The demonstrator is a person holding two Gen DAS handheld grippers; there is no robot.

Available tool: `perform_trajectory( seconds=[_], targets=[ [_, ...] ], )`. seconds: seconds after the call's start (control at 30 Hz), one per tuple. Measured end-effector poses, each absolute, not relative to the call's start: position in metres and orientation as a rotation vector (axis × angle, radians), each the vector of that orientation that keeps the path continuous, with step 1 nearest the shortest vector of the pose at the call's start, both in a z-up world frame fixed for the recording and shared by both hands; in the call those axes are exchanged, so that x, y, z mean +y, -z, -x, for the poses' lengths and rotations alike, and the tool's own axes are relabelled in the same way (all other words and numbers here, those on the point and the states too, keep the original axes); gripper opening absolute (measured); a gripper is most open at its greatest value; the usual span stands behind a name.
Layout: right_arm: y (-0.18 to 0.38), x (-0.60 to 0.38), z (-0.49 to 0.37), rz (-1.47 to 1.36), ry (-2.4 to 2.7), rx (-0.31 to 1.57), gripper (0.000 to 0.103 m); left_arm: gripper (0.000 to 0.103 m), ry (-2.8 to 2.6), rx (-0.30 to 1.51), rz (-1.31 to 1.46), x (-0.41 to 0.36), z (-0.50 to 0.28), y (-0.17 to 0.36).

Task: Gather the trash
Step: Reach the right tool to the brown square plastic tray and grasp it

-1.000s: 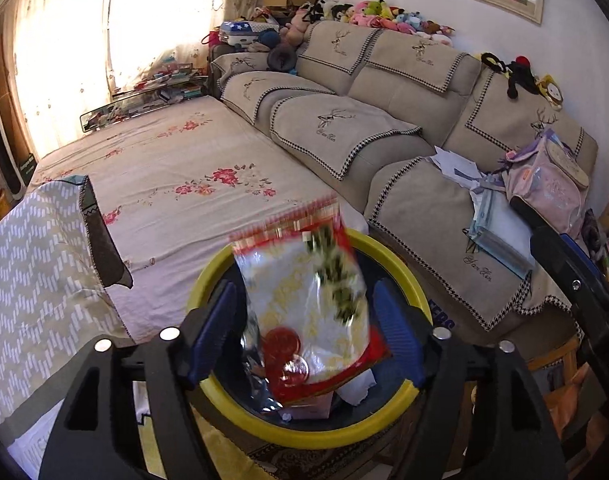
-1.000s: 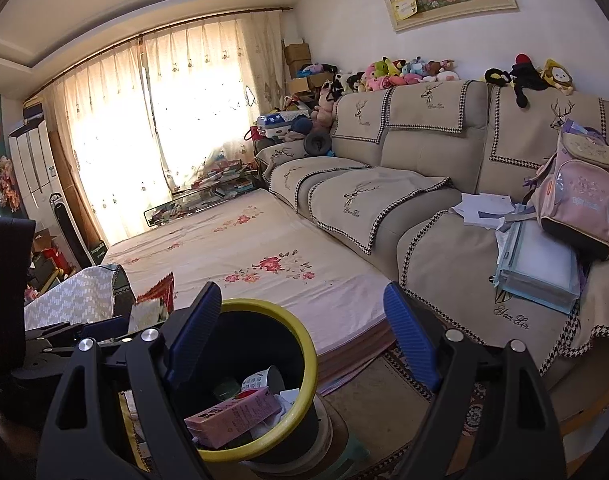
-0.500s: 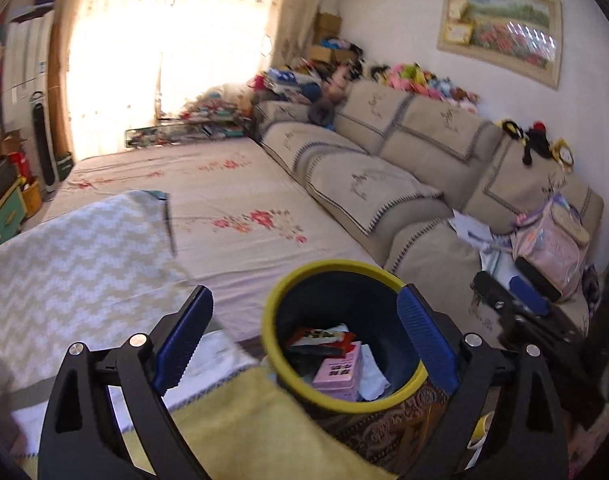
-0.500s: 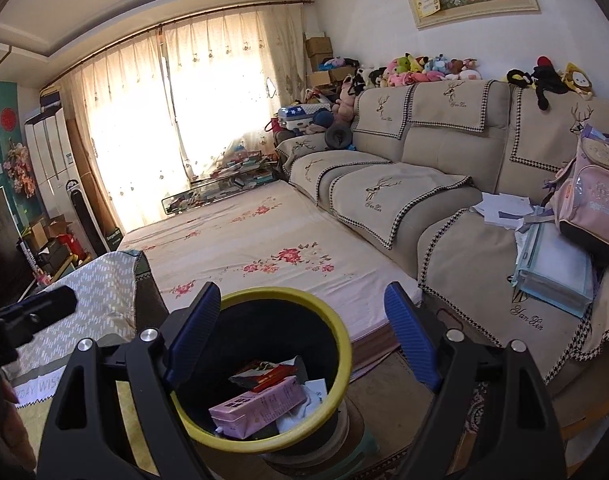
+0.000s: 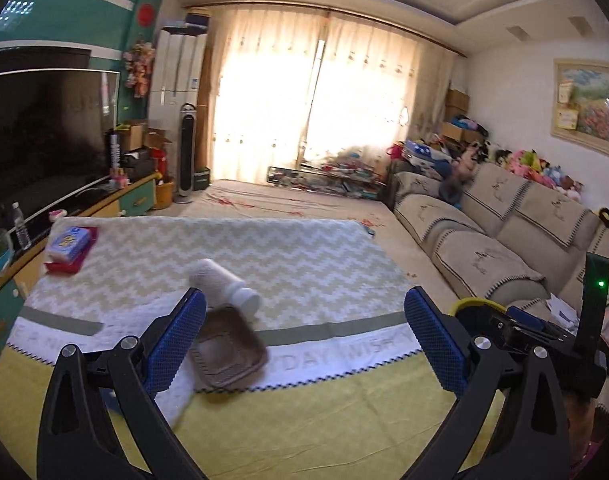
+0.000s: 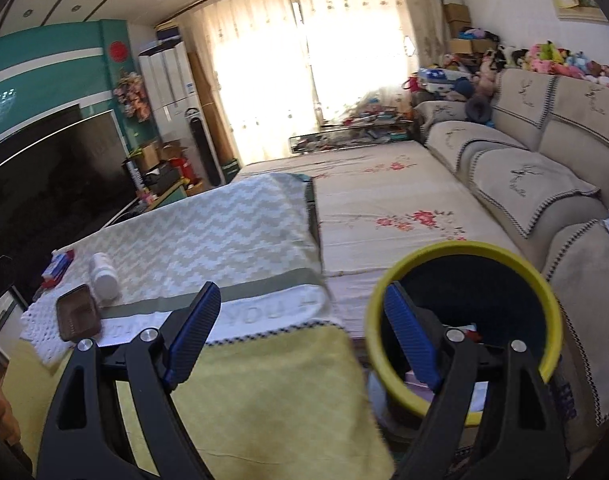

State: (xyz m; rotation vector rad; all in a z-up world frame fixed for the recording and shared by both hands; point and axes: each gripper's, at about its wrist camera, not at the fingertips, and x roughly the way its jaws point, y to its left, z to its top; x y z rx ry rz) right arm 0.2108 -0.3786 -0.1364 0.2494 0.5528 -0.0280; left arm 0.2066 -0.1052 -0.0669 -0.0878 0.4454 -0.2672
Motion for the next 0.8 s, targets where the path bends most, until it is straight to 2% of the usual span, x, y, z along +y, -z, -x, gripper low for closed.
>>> perform_trajectory(
  seconds=[0.23,0.4,0.6,0.8],
  targets=[
    [0.125,-0.282,-0.25,-0.183,-0.275,0.602,0.079,0.098,0.091,0.385,0.063,-0.017,-0.182,0.075],
    [0.125,-0.219,-0.276,-0.09,-0.444,0.669,0.085,0.098,0.028,0.396,0.048,0.018,-0.177,0.093],
    [0.143,-0.173,-0.298,0.028,-0.486,0.752,0.087,0.098,-0.002,0.388,0.062,0.016,-0.185,0.106],
    [0.154,-0.159,-0.311,0.03,-0.498,0.805,0.087,0.098,-0.006,0.368,0.069,0.009,-0.187,0.106]
  ],
)
